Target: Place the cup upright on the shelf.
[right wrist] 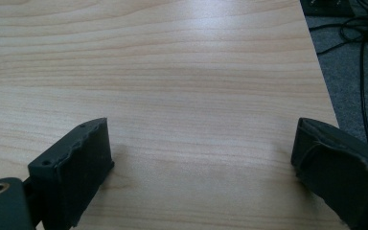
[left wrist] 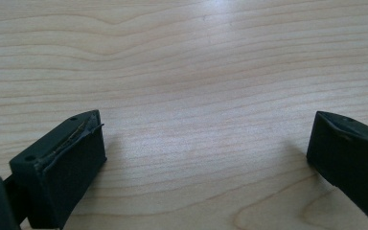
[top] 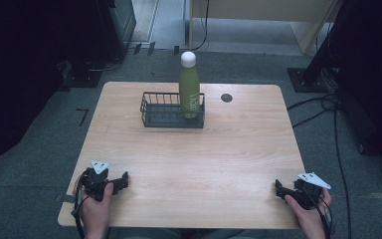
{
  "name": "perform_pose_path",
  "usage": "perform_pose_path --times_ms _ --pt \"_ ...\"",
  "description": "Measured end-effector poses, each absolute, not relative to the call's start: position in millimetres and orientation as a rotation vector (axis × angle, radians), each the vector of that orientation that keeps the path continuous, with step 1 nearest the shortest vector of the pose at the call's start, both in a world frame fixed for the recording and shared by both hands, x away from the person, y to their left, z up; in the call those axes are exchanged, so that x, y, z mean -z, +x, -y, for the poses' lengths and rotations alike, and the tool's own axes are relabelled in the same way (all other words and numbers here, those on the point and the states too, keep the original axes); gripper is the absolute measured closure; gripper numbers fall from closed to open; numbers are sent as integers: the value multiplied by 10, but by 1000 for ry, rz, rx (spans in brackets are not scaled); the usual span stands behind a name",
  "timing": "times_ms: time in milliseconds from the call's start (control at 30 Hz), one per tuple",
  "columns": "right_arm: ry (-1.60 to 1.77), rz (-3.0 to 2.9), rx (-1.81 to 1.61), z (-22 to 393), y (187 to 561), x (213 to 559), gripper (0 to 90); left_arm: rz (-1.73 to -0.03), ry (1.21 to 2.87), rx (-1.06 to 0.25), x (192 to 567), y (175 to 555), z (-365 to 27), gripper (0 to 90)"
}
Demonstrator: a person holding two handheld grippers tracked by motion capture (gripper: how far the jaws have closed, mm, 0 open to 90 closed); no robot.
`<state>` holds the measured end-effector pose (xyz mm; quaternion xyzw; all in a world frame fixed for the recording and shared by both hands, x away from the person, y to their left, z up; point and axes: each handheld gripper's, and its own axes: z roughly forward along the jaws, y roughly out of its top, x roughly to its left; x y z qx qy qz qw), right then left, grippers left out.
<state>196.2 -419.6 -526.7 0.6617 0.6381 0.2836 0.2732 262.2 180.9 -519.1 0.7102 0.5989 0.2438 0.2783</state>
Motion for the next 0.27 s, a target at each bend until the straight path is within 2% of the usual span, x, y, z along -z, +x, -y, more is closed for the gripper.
perform_pose_path --times_ms 267 --pt "1777 -1720 -762 4192 1974 5268 62 -1608 1907 -653 5189 2621 -1810 0"
